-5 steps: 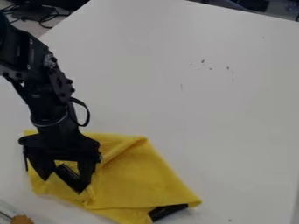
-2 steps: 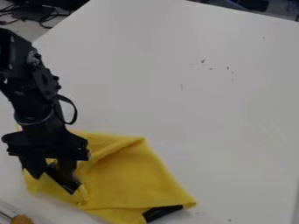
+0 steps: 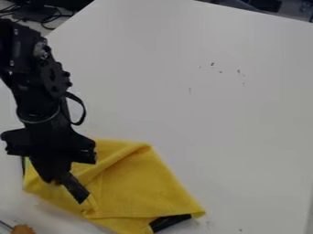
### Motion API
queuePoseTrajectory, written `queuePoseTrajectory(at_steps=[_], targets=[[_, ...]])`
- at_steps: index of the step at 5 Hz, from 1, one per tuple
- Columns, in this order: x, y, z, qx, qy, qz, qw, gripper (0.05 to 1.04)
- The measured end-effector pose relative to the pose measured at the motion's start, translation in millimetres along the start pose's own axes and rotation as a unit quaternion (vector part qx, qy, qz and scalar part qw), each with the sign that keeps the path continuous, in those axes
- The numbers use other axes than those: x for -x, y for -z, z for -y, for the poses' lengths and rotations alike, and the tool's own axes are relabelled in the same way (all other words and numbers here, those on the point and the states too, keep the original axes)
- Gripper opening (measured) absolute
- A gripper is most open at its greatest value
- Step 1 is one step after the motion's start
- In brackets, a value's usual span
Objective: Unfold the cloth from left top to bottom right
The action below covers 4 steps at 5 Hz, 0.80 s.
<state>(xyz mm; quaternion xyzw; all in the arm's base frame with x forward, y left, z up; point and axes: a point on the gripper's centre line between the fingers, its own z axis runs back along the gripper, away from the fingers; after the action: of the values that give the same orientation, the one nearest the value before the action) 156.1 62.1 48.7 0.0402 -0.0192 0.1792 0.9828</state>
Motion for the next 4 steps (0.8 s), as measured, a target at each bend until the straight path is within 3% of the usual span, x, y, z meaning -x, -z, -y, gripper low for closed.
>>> queuePoseTrajectory(at_steps=[1,2,3,4], targets=[[-2.2,-0.7,0.7,0.001,0.005,0.003,1.0000,0.055],[-15.5,-10.9,8.3,-0.001,0.019,0.016,0.9997,0.051],[-48.4,-29.5,18.5,0.003,0.029,0.024,0.9993,0.051],[-94.4,-45.4,31.3,0.028,0.036,0.026,0.9986,0.051]])
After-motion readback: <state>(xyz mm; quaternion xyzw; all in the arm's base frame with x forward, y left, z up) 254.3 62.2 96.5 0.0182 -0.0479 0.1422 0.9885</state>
